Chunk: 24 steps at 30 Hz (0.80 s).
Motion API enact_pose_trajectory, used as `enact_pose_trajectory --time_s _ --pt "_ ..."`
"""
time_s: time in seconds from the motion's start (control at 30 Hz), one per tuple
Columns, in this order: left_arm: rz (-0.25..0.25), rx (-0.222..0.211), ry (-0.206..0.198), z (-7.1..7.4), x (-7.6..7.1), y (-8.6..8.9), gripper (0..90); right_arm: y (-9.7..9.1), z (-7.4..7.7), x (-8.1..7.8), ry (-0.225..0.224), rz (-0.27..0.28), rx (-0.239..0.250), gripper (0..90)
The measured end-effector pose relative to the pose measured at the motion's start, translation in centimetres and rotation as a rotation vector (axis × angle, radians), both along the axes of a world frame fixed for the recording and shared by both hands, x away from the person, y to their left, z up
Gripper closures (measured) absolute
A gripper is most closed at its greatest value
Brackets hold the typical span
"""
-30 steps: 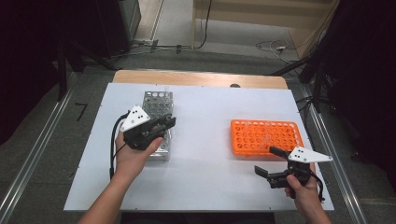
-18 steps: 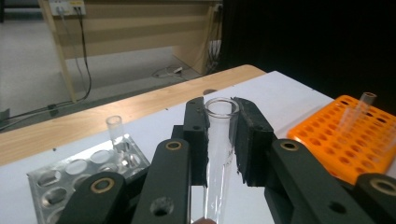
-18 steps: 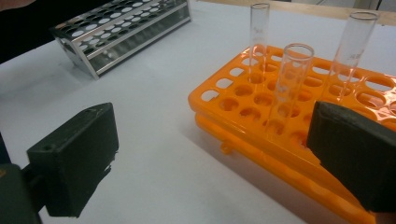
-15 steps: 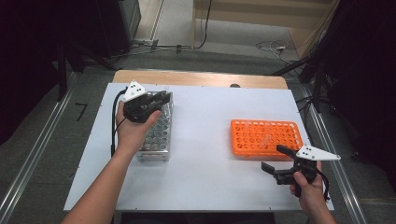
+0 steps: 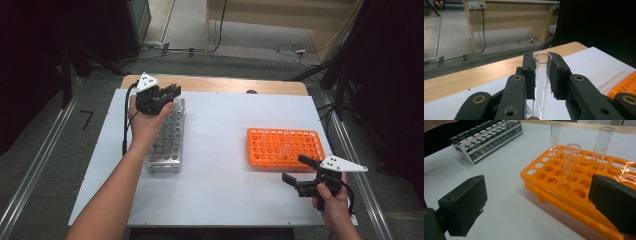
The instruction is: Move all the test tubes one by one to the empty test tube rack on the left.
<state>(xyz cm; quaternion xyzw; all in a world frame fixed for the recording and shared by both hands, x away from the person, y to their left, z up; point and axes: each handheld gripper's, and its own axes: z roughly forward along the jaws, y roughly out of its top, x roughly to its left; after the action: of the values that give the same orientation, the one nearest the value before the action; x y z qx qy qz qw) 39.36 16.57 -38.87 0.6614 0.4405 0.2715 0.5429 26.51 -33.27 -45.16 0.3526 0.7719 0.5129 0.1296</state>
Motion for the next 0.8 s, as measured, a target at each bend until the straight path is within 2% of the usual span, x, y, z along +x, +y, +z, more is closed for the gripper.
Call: enact_pose_trajectory --time_s 0.27,0.7,0.8 --pt "0.041 -0.021 0.008 -0.3 1.5 0.3 76.4 -0.1 -0.1 0.1 -0.005 -0.002 0.003 0.8" --pt "0.078 0.005 0.032 -1.8 3.0 0.0 76.3 -0.1 -0.2 0.1 0.000 -0.003 0.004 0.8" --pt "0.087 0.027 0.037 -2.2 3.1 -0.3 76.3 -0.2 -0.2 0.1 0.000 -0.003 0.005 0.8"
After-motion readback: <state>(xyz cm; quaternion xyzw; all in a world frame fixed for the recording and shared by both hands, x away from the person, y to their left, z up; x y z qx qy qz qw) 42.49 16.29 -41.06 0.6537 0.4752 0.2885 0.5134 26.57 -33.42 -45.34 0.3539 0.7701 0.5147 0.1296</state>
